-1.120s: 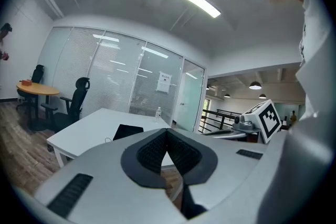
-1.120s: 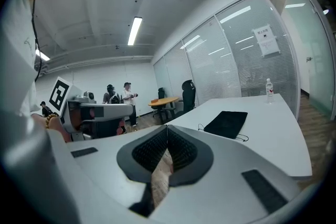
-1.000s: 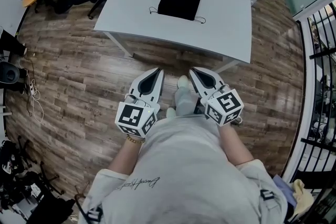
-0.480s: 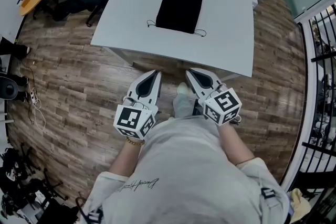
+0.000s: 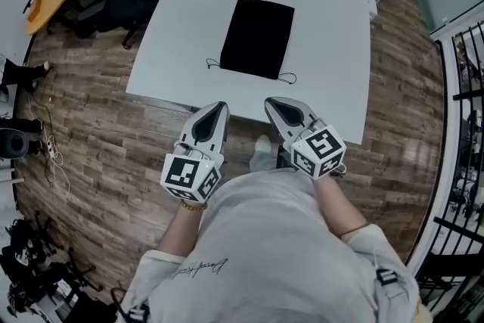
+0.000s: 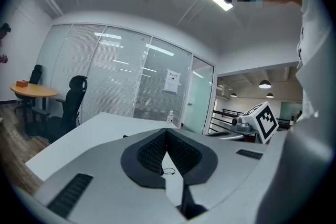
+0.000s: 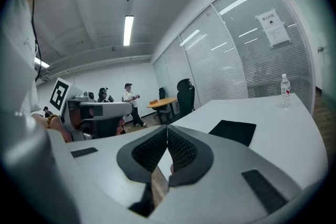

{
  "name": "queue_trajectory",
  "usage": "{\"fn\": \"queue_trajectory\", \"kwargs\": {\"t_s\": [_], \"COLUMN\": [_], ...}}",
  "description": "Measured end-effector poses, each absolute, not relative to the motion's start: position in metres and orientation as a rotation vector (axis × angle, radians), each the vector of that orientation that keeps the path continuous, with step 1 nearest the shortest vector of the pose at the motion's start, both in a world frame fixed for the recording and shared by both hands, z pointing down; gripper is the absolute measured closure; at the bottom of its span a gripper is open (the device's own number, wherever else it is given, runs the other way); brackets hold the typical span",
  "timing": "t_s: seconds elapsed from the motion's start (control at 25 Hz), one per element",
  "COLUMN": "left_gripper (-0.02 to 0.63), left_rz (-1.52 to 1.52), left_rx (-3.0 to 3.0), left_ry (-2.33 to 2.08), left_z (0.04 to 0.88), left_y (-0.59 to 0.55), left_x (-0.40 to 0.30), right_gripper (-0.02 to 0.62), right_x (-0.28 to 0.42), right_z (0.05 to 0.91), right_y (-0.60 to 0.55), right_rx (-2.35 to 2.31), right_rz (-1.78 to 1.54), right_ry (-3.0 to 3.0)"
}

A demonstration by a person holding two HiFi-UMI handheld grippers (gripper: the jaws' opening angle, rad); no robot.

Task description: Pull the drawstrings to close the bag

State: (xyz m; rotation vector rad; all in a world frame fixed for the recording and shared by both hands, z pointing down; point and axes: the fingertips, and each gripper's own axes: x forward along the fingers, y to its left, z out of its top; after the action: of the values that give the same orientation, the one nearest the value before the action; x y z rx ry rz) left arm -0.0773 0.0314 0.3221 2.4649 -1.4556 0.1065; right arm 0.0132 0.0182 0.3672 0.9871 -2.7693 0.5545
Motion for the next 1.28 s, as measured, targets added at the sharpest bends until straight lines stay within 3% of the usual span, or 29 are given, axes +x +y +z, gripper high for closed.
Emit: {"fn": "queue_trajectory", "kwargs": {"t_s": [0.68,1.28], "left_gripper": [0.597,0.597], "left_rz": [0.152,0.219], "left_rx": [2.531,2.490], "left_ry": [-1.343,-1.261], "left_z": [0.332,0.359], "left_y": [-0.053,-0.087], "left_x": [-0.045,-0.088], "right_gripper": [0.571,0.572], "right_x": [0.045,0.053], "right_z": [0.380,0.403], "right_y": [-0.058,-0.080], "right_rx": [1.078,1.259], "right_rz": [0.595,0.608], "right_ry": [-2.735,-2.580]}}
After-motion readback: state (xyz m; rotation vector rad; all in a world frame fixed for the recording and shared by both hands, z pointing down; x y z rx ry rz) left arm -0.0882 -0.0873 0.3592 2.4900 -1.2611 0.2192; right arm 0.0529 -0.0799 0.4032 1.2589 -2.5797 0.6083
